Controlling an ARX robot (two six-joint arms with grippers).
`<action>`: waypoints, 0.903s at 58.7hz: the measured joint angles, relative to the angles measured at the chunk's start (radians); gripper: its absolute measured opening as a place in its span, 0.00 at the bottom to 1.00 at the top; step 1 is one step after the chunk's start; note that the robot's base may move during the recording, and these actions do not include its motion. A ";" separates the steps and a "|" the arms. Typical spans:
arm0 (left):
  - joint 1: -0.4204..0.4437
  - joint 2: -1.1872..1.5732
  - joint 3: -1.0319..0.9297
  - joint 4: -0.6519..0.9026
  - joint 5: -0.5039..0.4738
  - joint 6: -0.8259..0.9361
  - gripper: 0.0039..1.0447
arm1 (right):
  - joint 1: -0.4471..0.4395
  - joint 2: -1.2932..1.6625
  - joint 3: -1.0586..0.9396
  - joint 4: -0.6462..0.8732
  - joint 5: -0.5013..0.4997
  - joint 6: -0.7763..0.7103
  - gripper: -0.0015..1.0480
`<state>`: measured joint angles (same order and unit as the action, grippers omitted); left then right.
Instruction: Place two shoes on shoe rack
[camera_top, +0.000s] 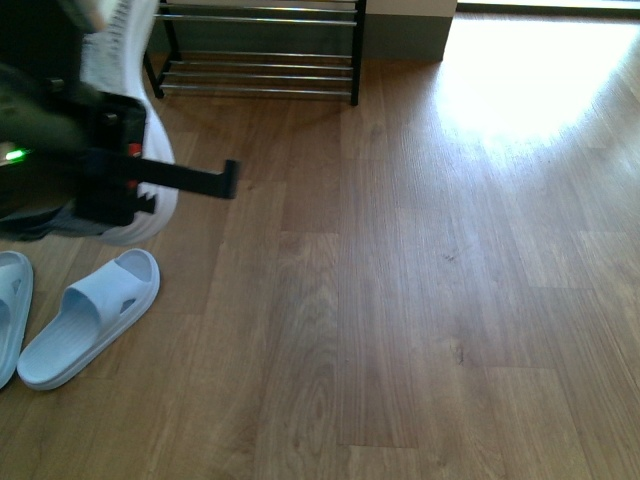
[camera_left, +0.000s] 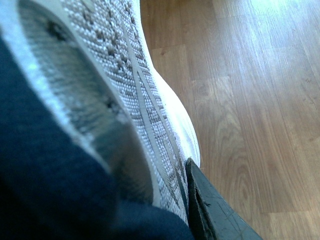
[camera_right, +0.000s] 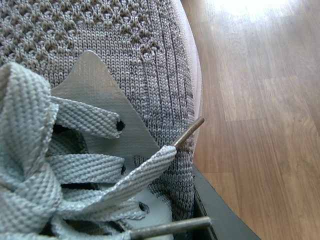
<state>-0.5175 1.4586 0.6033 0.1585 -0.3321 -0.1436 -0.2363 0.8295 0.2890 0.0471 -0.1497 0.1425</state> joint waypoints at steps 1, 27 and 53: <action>0.001 -0.018 -0.011 -0.004 0.000 -0.002 0.02 | 0.000 0.000 0.000 0.000 0.000 0.000 0.05; 0.016 -0.327 -0.145 -0.079 -0.052 -0.009 0.02 | 0.000 0.000 0.000 0.000 0.000 0.000 0.05; 0.016 -0.327 -0.146 -0.079 -0.046 -0.006 0.02 | 0.000 0.000 -0.001 0.000 0.000 0.000 0.05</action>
<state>-0.5018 1.1320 0.4576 0.0795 -0.3779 -0.1493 -0.2363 0.8295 0.2882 0.0471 -0.1501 0.1425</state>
